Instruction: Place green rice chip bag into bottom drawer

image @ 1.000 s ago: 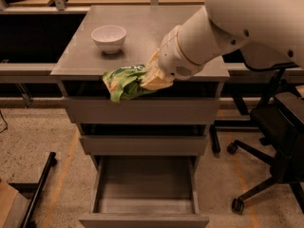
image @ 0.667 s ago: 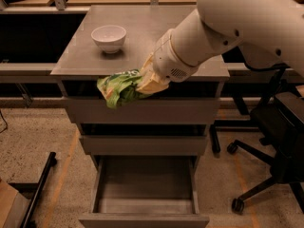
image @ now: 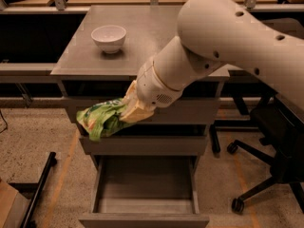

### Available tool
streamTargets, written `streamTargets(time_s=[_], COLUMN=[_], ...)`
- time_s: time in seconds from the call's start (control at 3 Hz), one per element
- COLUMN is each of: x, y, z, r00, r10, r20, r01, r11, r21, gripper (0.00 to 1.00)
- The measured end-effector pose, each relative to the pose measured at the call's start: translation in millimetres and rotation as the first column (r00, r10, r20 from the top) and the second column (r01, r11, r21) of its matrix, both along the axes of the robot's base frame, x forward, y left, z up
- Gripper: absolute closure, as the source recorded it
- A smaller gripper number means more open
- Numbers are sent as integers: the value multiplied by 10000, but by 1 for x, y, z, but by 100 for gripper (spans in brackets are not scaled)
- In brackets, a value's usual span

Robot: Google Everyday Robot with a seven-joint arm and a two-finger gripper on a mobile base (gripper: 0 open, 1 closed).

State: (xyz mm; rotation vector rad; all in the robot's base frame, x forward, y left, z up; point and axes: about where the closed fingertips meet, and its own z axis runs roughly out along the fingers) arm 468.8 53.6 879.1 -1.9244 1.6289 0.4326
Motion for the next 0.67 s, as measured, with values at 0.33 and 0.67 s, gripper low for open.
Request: streamTargets(time_s=[0.33,0.67], x=[-16,-24], y=[4,-1], z=[-46,-101], r00=[9969,9898], r10=[104,97], r20=[-781,-1421], r01=[-120,-147], r11=[9997,9993], r21=[-197,-346], gripper=[100,100])
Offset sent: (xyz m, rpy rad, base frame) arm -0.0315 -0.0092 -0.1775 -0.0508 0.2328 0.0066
